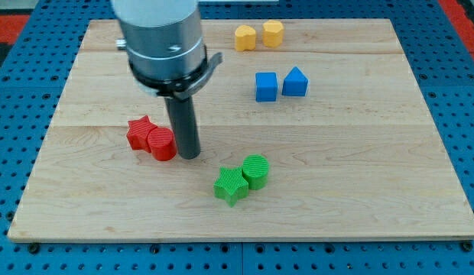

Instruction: Move your arm away from the red circle

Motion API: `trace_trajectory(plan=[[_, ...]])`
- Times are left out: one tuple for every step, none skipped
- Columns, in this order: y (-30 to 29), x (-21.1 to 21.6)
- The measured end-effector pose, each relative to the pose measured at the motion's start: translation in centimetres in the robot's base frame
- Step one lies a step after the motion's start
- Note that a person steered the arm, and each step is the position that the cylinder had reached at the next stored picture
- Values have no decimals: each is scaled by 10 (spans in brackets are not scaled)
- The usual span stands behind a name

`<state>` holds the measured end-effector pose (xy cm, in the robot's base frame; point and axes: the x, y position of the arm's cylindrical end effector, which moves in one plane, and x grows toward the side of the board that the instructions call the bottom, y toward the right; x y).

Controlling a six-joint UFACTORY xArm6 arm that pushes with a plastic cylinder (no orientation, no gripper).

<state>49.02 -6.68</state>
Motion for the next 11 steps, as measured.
trace_trajectory(plan=[[1, -5], [1, -5], [1, -5], [1, -7], [1, -9], [2, -8], [3, -8], [24, -8], [78, -15], [118, -42], [194, -35]])
